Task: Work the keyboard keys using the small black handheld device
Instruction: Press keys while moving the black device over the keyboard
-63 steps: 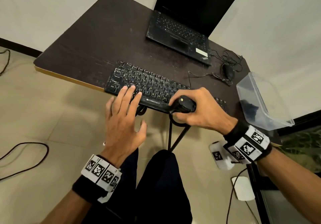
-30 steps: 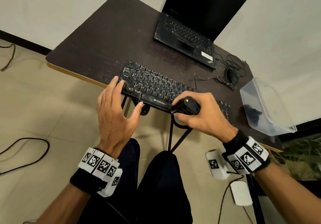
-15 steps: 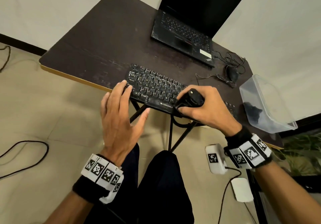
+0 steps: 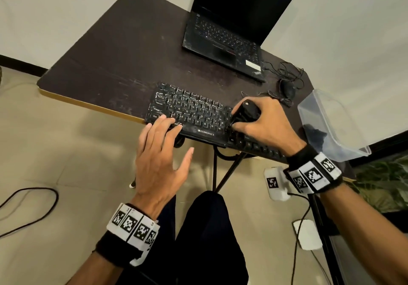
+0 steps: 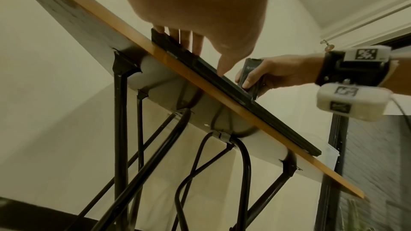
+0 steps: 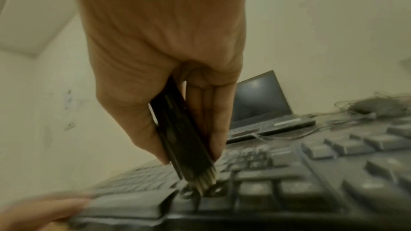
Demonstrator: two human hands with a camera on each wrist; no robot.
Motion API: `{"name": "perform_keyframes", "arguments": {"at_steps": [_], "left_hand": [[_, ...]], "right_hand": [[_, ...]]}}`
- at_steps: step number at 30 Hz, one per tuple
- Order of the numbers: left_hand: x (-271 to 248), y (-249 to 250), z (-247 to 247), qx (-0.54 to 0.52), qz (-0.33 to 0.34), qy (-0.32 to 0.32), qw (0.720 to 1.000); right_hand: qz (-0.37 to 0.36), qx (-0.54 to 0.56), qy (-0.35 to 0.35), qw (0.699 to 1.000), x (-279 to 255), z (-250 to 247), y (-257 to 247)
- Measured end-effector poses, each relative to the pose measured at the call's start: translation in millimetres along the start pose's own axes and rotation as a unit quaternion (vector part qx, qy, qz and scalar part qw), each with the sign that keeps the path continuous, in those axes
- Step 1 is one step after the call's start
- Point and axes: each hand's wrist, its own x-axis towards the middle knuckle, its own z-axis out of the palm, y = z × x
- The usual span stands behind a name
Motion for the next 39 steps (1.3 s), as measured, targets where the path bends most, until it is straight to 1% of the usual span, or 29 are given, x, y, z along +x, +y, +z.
{"name": "perform_keyframes", "arguments": {"at_steps": [2, 3, 6, 7, 8, 10, 11, 15, 16, 19, 20, 22, 24, 25, 28, 29, 32, 34, 37, 39], "left_hand": [[0.2, 0.9, 0.1, -0.002, -0.002, -0.005, 1.0], [0.4, 1.9, 0.5, -0.003, -0.005, -0.008, 1.0], [-0.8, 2.2, -0.2, -0.009, -0.002, -0.015, 1.0], [-0.7, 1.9, -1.1, -0.015, 0.0, -0.013, 1.0], [0.0, 1.0, -1.8, -0.018, 0.002, -0.009, 1.0], [-0.9, 2.1, -1.2, -0.023, -0.002, -0.005, 1.0], [-1.2, 2.9, -0.7, -0.025, -0.004, -0.005, 1.0], [-2.0, 2.9, -0.5, -0.029, 0.005, -0.006, 1.0], [-2.8, 2.8, -0.2, -0.031, 0.007, -0.004, 0.999], [-2.8, 2.2, 1.3, -0.035, 0.007, 0.002, 0.999], [-2.7, 3.4, 2.0, -0.038, 0.006, 0.005, 0.999], [-4.0, 6.1, 1.6, -0.048, 0.008, 0.017, 0.999], [-5.4, 7.6, -0.4, -0.057, 0.03, 0.027, 0.998], [-5.3, 8.6, -1.0, -0.064, 0.048, 0.027, 0.996], [-7.3, 12.0, 2.6, -0.087, 0.087, 0.008, 0.992], [-9.2, 14.2, 5.7, -0.096, 0.096, -0.002, 0.991], [-16.7, 19.8, 14.4, -0.109, 0.115, -0.045, 0.986], [-20.8, 20.3, 17.2, -0.096, 0.113, -0.07, 0.986], [-19.2, 21.8, 16.7, -0.058, 0.106, -0.101, 0.987], [-19.2, 24.8, 16.1, -0.036, 0.096, -0.114, 0.988]], "right_hand": [[-0.04, -0.002, -0.033, 0.999, -8.9, 5.8, -6.9], [-0.038, -0.003, -0.03, 0.999, -7.6, 7.4, -6.3], [0.009, 0.009, 0.013, 1.0, 7.6, 2.3, -1.2], [0.006, 0.007, 0.019, 1.0, 8.9, 1.0, -0.3], [-0.007, 0.002, 0.009, 1.0, 7.6, 0.9, -2.6], [-0.038, 0.003, -0.039, 0.999, -2.8, 5.3, -7.5], [-0.038, 0.004, -0.043, 0.998, -4.9, 6.4, -6.7], [0.025, 0.002, 0.043, 0.999, 11.1, -7.0, 8.5], [0.028, 0.006, 0.04, 0.999, 9.5, -8.6, 10.4], [-0.008, 0.015, -0.028, 0.999, -9.7, -1.0, 6.9], [-0.003, 0.014, -0.022, 1.0, -12.5, 1.2, 7.7], [0.041, 0.017, 0.026, 0.999, -4.9, -1.0, 13.9], [0.071, 0.009, 0.058, 0.996, 1.2, -2.3, 16.5], [0.077, 0.005, 0.062, 0.995, -0.2, -0.9, 15.8], [0.087, 0.02, 0.05, 0.995, -15.6, 9.6, 9.8], [0.096, 0.019, 0.056, 0.994, -17.0, 11.4, 9.7], [0.151, 0.001, 0.105, 0.983, -1.5, 2.8, 14.4], [0.151, -0.017, 0.102, 0.983, 3.0, -0.1, 14.1], [0.125, -0.027, 0.061, 0.99, -9.5, 9.5, 5.0], [0.132, -0.029, 0.065, 0.989, -8.2, 10.8, 1.4]]}}
